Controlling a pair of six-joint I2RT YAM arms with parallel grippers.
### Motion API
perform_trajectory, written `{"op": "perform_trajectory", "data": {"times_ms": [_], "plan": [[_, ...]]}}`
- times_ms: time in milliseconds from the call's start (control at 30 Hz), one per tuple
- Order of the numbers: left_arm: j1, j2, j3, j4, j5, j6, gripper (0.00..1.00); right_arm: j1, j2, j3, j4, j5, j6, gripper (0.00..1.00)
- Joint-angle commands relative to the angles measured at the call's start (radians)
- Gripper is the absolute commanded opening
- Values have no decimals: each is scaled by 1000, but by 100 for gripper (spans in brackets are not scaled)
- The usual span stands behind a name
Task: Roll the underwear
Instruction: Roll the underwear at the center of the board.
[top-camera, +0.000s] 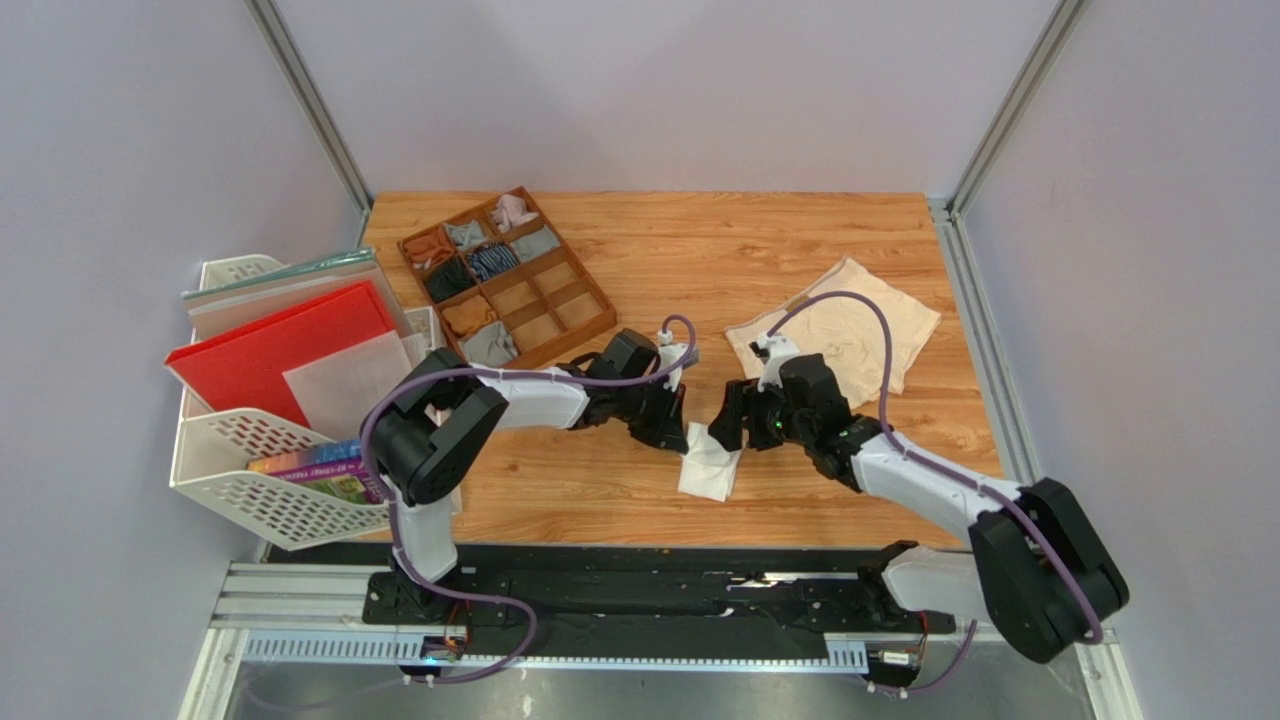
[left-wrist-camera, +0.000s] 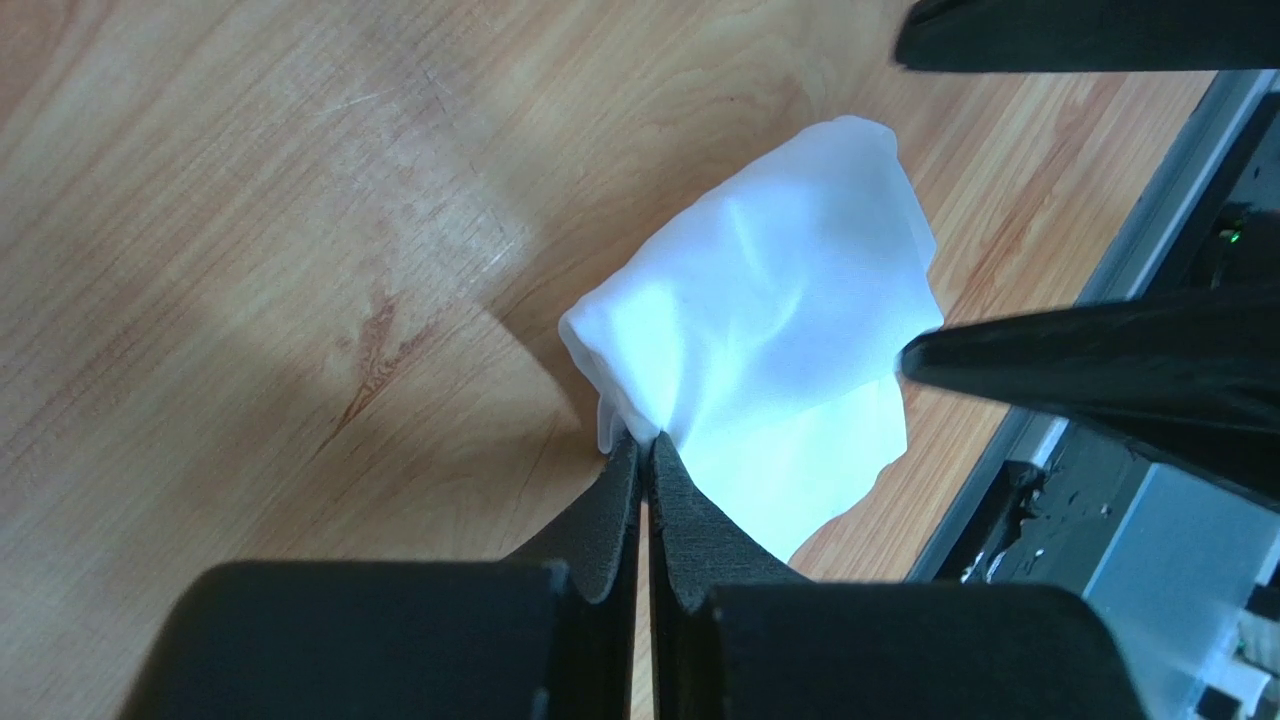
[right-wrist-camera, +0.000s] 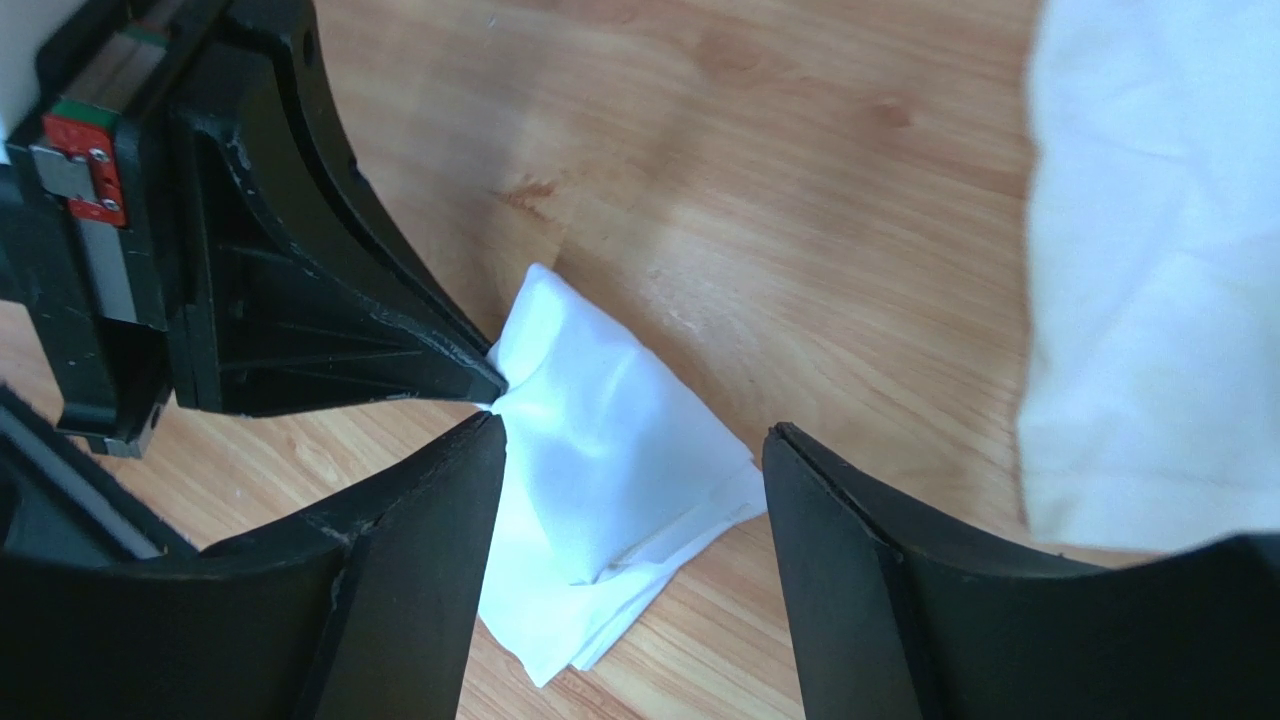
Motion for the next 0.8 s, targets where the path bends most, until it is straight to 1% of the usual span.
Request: {"op": "perform_trajectory", "data": {"times_ms": [0, 133, 233, 333, 467, 600, 667, 767], "plan": [[-4, 14, 39, -97, 10, 128, 0, -20, 96, 54, 70, -201, -88, 68], [-4, 9, 45, -126, 12, 168, 0, -35, 147, 42, 107, -261, -93, 68], [-4, 9, 49, -139, 10, 190, 0, -44, 180, 57, 94, -289, -102, 68], [-4, 8, 51, -145, 13, 205, 0, -46, 222, 82, 72, -290, -110, 67], [-4, 2, 52, -160, 13, 234, 0, -44, 262, 114, 35, -243, -150, 66], [-4, -1, 62, -188, -4, 260, 0, -47, 314, 154, -2, -276, -156, 65], [-4, -1, 65, -199, -16, 271, 0, -49, 323, 157, -3, -292, -148, 64], [-4, -6, 65, -214, -30, 291, 0, -47, 322, 175, -60, -283, -148, 64]]}}
